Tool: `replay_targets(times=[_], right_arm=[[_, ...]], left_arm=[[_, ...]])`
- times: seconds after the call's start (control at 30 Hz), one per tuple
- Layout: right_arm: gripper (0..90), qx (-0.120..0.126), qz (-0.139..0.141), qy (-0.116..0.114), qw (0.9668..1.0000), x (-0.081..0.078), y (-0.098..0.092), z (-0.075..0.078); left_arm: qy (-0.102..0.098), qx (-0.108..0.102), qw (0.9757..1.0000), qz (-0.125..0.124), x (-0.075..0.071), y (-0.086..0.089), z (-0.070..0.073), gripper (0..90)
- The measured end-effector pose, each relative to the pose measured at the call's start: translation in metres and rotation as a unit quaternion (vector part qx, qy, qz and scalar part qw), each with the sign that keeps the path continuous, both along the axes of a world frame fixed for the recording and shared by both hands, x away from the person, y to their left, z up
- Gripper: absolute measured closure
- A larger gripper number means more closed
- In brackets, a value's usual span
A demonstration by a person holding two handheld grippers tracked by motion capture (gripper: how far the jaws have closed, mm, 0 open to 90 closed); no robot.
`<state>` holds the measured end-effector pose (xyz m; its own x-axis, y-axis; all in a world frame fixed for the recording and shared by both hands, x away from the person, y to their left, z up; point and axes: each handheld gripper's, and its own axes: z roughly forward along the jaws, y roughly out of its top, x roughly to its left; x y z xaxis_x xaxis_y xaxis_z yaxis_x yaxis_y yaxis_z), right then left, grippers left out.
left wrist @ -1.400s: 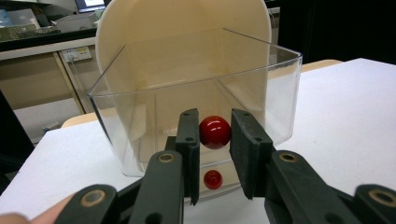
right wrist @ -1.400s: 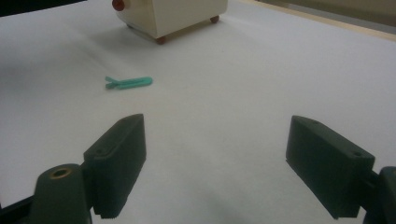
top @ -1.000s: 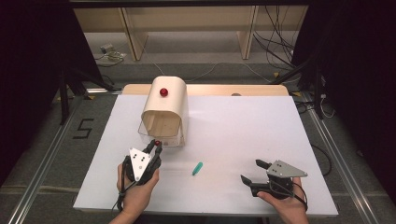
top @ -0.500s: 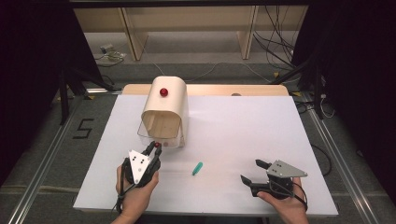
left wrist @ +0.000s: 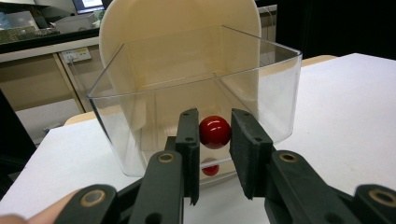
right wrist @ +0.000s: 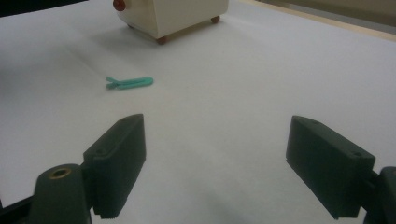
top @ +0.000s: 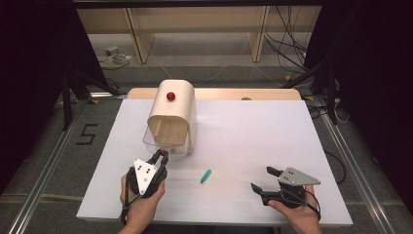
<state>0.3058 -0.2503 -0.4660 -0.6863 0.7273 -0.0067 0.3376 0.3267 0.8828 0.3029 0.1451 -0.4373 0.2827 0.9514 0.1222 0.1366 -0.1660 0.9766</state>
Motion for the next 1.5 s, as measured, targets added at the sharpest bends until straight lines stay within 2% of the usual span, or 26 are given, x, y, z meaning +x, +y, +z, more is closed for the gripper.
replay_targets(times=[0.9,1.5], right_arm=[[21.0,0.001,0.0,0.001,1.0,0.0002,0.0006,-0.0002],[21.0,0.001,0.0,0.002,1.0,0.0004,0.0005,-0.0004]], left_arm=[[-0.001,-0.002,1.0,0.001,-0.0034,0.0004,-0.0005,72.9],[-0.003,-0.003,1.0,0.0,-0.0007,-0.0004,-0.001,72.7]])
